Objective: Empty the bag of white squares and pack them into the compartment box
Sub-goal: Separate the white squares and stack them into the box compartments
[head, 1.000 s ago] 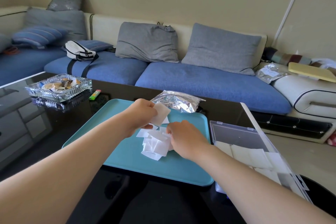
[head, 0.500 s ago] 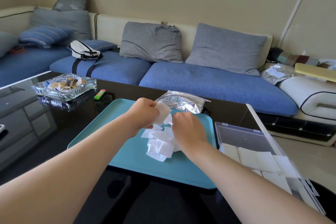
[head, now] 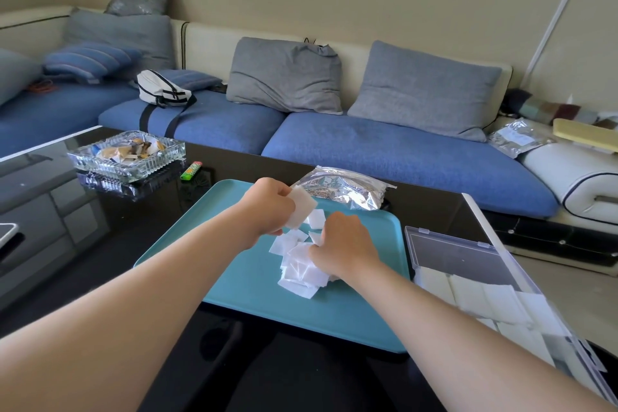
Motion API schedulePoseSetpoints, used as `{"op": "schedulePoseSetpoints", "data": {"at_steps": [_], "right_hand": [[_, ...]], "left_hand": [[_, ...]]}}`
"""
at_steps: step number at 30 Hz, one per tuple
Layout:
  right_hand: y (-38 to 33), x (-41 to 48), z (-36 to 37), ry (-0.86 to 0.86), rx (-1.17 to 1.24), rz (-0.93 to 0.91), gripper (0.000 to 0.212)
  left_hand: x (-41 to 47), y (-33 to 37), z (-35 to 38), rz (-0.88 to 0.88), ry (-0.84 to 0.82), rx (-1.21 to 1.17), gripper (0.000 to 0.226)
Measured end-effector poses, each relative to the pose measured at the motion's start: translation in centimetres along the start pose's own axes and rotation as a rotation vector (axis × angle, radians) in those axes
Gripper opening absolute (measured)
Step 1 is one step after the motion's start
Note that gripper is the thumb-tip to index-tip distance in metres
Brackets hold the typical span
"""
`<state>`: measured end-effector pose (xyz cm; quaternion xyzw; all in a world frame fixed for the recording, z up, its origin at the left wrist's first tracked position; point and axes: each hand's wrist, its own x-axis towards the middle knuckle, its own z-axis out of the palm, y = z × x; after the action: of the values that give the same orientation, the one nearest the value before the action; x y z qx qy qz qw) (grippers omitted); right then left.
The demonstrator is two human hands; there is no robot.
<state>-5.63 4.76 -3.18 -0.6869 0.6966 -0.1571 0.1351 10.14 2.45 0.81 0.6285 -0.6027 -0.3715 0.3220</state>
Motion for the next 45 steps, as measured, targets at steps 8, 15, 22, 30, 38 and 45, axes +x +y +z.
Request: {"op": "schedulePoseSetpoints", "data": {"at_steps": [8, 15, 22, 30, 38, 45], "right_hand": [[-0.2, -0.6, -1.2, 0.015, -0.093, -0.041, 0.019], [1.6, 0.3, -2.9, 0.317, 0.201, -0.071, 0.035], [2.7, -0.7, -4.4, 0.326, 0.445, -0.190, 0.022], [3.8, -1.9, -5.1, 0.262, 0.591, -0.214, 0.021], [4.4, -2.4, -6.1, 0.215, 0.617, -0.206, 0.028], [3.3, -4.4, -6.4, 0.298, 0.615, -0.395, 0.013]], "left_hand": [[0.1, -0.6, -0.2, 0.040, -0.076, 0.004, 0.026], [-0.9, -0.2, -0.2, 0.174, -0.190, 0.144, 0.028], [-1.3, 0.3, 0.4, 0.223, -0.182, 0.084, 0.019], [-1.7, 1.1, 0.9, 0.240, -0.130, -0.135, 0.012], [-2.2, 2.0, 1.7, 0.142, -0.211, -0.401, 0.010], [-2.3, 2.7, 2.9, -0.005, -0.204, -0.566, 0.043]]}}
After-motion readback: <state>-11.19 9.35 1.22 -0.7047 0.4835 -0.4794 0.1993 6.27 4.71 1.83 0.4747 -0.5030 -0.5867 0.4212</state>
